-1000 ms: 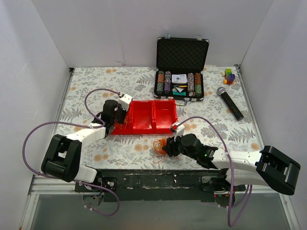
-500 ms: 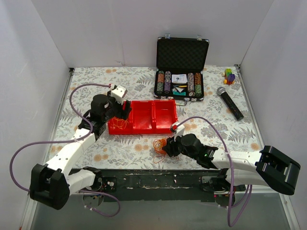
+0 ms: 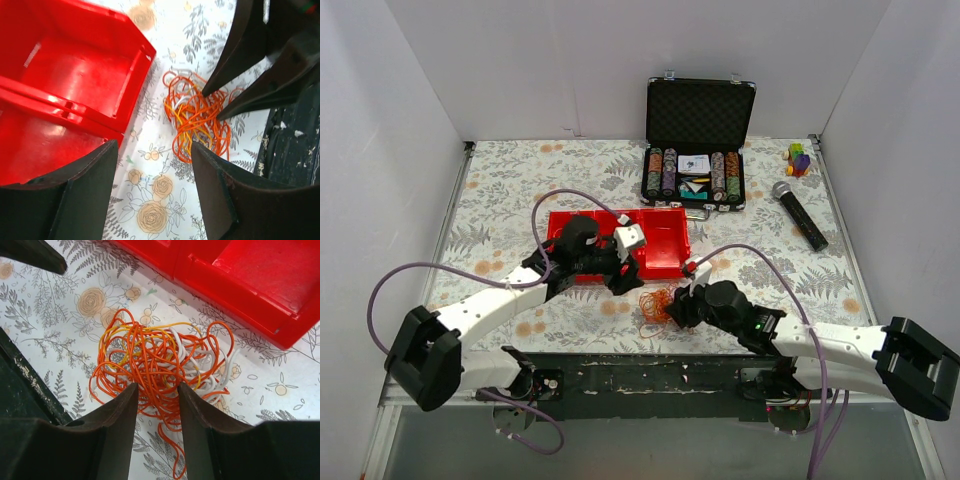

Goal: Untangle the cables

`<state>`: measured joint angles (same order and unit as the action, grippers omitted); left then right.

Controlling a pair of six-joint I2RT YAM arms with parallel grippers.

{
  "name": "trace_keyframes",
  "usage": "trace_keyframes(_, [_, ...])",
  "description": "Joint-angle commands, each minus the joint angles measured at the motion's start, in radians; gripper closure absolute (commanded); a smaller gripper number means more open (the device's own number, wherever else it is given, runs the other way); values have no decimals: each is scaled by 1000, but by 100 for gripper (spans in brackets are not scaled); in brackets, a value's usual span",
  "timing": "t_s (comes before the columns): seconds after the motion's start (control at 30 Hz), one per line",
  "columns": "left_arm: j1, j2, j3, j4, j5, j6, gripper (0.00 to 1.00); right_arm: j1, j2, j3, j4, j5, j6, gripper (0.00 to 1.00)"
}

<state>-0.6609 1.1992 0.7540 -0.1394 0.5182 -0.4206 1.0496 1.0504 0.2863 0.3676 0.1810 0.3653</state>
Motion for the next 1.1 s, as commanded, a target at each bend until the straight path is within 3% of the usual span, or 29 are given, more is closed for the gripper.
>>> trace_keyframes(0.0, [-23, 37, -16, 9, 32, 37, 42, 4, -75, -35, -56, 20, 6, 57])
trace_keyframes(0.2, [-37, 91, -10, 8, 69, 43, 55, 4, -125, -76, -78, 28, 21, 66])
trace_keyframes(0.37, [-42, 115, -1, -6, 114, 33, 55, 4, -116, -70, -91, 25, 18, 73])
trace_keyframes(0.77, [-68, 175, 37, -46, 223, 66, 52, 3, -116, -68, -95, 28, 15, 74])
trace_keyframes(1.07, [-77, 235, 90, -40, 217, 83, 67, 3, -138, -78, -99, 28, 14, 74])
